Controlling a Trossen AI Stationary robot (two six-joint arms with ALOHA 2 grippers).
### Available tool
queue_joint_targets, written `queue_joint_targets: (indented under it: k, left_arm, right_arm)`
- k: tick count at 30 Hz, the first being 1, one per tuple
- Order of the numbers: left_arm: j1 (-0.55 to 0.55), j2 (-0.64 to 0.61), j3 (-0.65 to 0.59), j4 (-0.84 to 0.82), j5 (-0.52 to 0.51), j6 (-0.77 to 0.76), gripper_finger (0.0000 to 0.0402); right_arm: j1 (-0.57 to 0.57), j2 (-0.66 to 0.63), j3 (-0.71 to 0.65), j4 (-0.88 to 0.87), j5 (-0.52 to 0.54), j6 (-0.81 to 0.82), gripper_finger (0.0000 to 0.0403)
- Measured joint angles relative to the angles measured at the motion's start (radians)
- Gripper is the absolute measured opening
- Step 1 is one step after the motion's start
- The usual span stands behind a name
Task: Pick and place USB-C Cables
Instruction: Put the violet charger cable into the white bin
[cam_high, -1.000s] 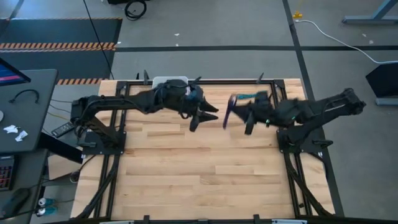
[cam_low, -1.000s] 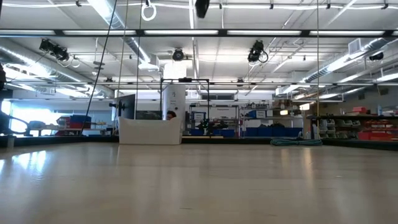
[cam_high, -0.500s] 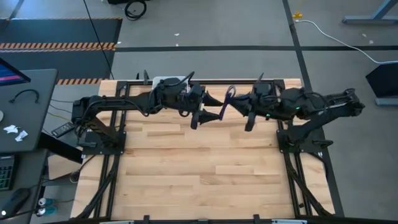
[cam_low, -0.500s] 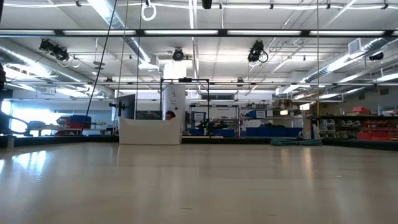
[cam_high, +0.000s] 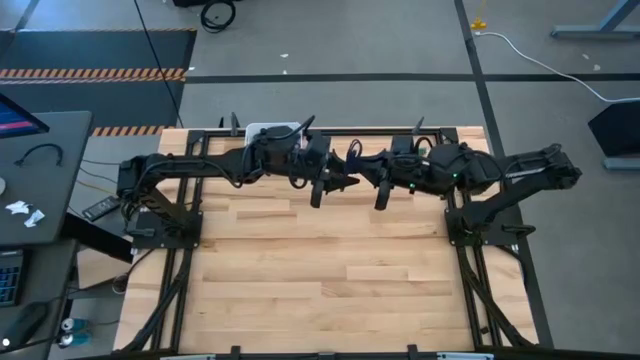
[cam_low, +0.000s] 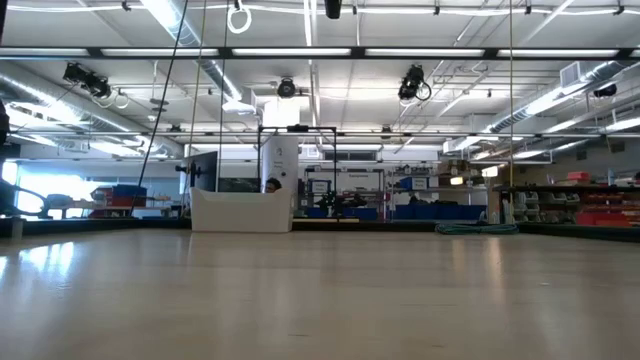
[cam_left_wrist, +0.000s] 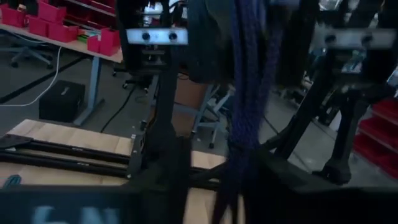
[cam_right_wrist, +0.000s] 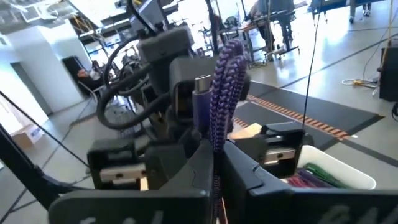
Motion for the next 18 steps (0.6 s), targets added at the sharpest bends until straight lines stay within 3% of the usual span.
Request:
queue_joint_targets:
  k: [4, 6, 12, 18]
  left_arm:
    - [-0.001, -0.009, 0.000, -0.018, 0.018, 0.074, 0.0043]
    - [-0.001, -0.019, 0.005, -0.034, 0.019, 0.100, 0.0017]
    - [0.028, -0.065, 0.084, -0.284, -0.034, 0.212, 0.0019]
    - [0.131, -0.090, 0.287, -0.800, -0.287, 0.508, 0.0016]
  right_arm:
    - [-0.003, -0.009, 0.000, 0.001, -0.046, 0.010, 0.0040]
    - [-0.013, -0.015, 0.000, 0.001, -0.081, 0.041, 0.0058]
    - [-0.040, -0.072, 0.000, 0.088, -0.094, 0.004, 0.0110]
    - [-0.058, -0.137, 0.000, 0.104, 0.015, -0.089, 0.0121]
